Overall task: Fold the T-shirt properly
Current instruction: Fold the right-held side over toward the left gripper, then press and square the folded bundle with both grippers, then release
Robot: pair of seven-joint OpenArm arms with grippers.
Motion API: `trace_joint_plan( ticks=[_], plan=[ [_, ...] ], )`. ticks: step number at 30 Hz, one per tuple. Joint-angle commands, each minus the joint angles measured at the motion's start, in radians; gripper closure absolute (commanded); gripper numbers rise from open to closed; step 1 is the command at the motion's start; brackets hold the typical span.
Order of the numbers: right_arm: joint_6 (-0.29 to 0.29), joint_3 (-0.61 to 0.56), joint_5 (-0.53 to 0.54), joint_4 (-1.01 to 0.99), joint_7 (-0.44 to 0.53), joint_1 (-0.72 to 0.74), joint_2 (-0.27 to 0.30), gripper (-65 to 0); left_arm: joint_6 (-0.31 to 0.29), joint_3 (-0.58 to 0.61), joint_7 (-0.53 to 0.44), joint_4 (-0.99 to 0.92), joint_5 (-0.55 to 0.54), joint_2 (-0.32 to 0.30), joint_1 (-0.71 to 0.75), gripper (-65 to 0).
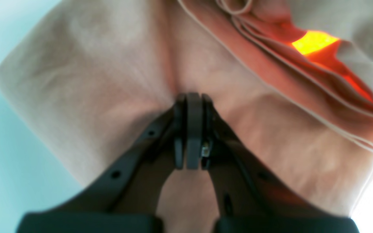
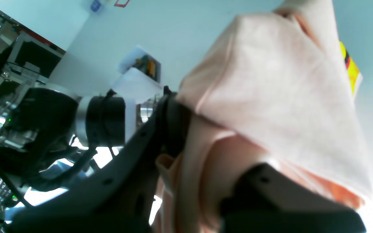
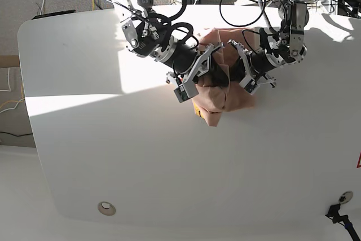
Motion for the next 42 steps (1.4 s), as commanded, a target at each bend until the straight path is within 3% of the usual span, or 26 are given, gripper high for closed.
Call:
trace_joint_plan(
  ticks=[1,6,7,9,11,14,19,23,28,31,33,38,42],
  plan=[
    [0.016,0.0,0.017,0.018,0.03,0.018,-0.004,0.0,0.005,-0.014,0.018,0.047,0.014,-0.012,-0.004,0.0],
    [0.016,0.0,0.017,0.018,0.03,0.018,0.01,0.0,0.005,-0.043,0.019,0.074,0.014,-0.009,-0.007,0.0],
    [0.016,0.0,0.017,0.016,0.03,0.018,0.012,-3.9,0.005,-0.057,0.019,0.076,0.014,-0.007,-0.008,0.0],
    [0.016,0.0,0.017,0.016,0.03,0.018,0.013,-11.9,0.005,-0.086,0.019,0.08,0.014,-0.006,-0.008,-16.6],
    [0.016,0.0,0.017,0.016,0.03,0.018,0.013,-17.0,0.005,-0.107,0.019,0.094,0.013,-0.006,-0.01,-29.2],
    [0.016,-0.001,0.017,0.016,0.03,0.02,0.008,-21.6,0.005,-0.163,0.019,0.154,0.013,-0.006,-0.01,-36.6],
    [0.015,-0.132,-0.022,-0.022,0.03,0.083,-0.018,-24.9,0.005,-0.336,0.019,0.278,0.013,-0.006,-0.015,-36.6],
    [0.015,-0.214,-0.098,-0.079,0.03,0.098,-0.107,-25.1,0.005,-0.466,0.019,0.38,0.013,-0.006,-0.033,-36.6],
    [0.015,-0.236,-0.176,-0.082,0.03,0.116,-0.16,-25.1,0.005,-0.558,0.015,0.396,0.013,-0.006,-0.065,-36.4],
    [0.015,-0.233,-0.18,-0.082,0.03,0.145,-0.157,-25.1,0.005,-0.568,0.015,0.396,0.013,-0.006,-0.07,-36.4],
    [0.015,-0.202,-0.182,-0.082,0.03,0.168,-0.123,-25.1,0.005,-0.557,0.016,0.396,0.013,-0.004,-0.068,-36.4],
    [0.018,-0.072,-0.18,-0.084,0.03,0.176,-0.048,-24.9,0.005,-0.423,0.019,0.396,0.014,0.027,-0.008,-36.4],
    [0.022,-0.006,-0.182,-0.104,0.03,0.199,-0.025,-24.6,0.005,-0.338,0.019,0.399,0.014,0.077,0.09,-36.4]
  ],
)
